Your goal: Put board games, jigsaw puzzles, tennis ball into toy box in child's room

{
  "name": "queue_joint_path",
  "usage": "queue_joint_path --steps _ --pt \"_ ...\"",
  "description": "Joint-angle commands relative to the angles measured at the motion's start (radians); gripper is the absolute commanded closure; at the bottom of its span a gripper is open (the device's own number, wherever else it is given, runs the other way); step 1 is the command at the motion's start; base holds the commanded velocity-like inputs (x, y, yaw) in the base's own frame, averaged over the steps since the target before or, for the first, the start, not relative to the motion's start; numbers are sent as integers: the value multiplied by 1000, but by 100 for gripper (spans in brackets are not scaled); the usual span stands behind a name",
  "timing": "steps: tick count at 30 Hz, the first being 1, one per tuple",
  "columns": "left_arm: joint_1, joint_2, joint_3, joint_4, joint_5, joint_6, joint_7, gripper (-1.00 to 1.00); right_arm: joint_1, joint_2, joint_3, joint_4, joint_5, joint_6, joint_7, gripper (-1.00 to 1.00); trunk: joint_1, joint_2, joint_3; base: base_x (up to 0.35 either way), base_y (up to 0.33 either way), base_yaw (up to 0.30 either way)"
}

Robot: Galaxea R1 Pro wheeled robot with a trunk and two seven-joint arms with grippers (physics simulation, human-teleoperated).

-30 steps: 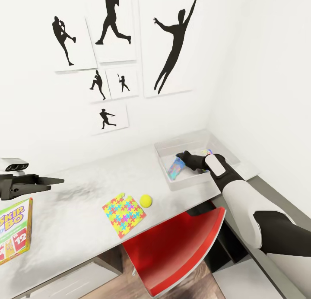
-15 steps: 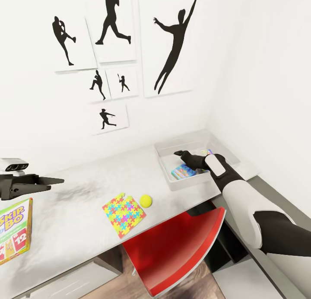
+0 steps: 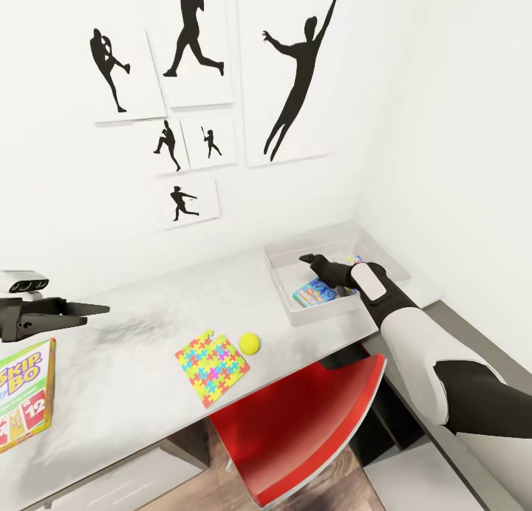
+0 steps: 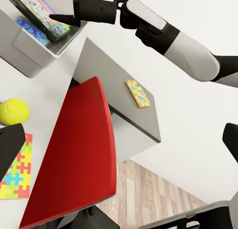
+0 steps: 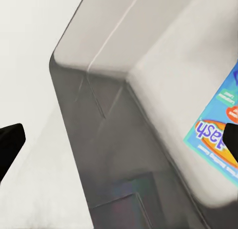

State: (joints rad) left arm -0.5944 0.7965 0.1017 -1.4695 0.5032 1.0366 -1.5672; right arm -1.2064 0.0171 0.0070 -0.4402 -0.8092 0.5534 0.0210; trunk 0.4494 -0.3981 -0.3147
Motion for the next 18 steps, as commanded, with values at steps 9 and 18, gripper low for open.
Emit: queue_joint_path --steps 9,18 --pt "-1 0 0 0 0 11 -4 -100 -1 0 1 -4 1 -4 2 -100 1 -2 10 0 0 0" --pt "-1 1 -2 0 -1 11 -4 -100 -1 0 1 -5 1 -4 5 -100 1 -2 25 0 0 0"
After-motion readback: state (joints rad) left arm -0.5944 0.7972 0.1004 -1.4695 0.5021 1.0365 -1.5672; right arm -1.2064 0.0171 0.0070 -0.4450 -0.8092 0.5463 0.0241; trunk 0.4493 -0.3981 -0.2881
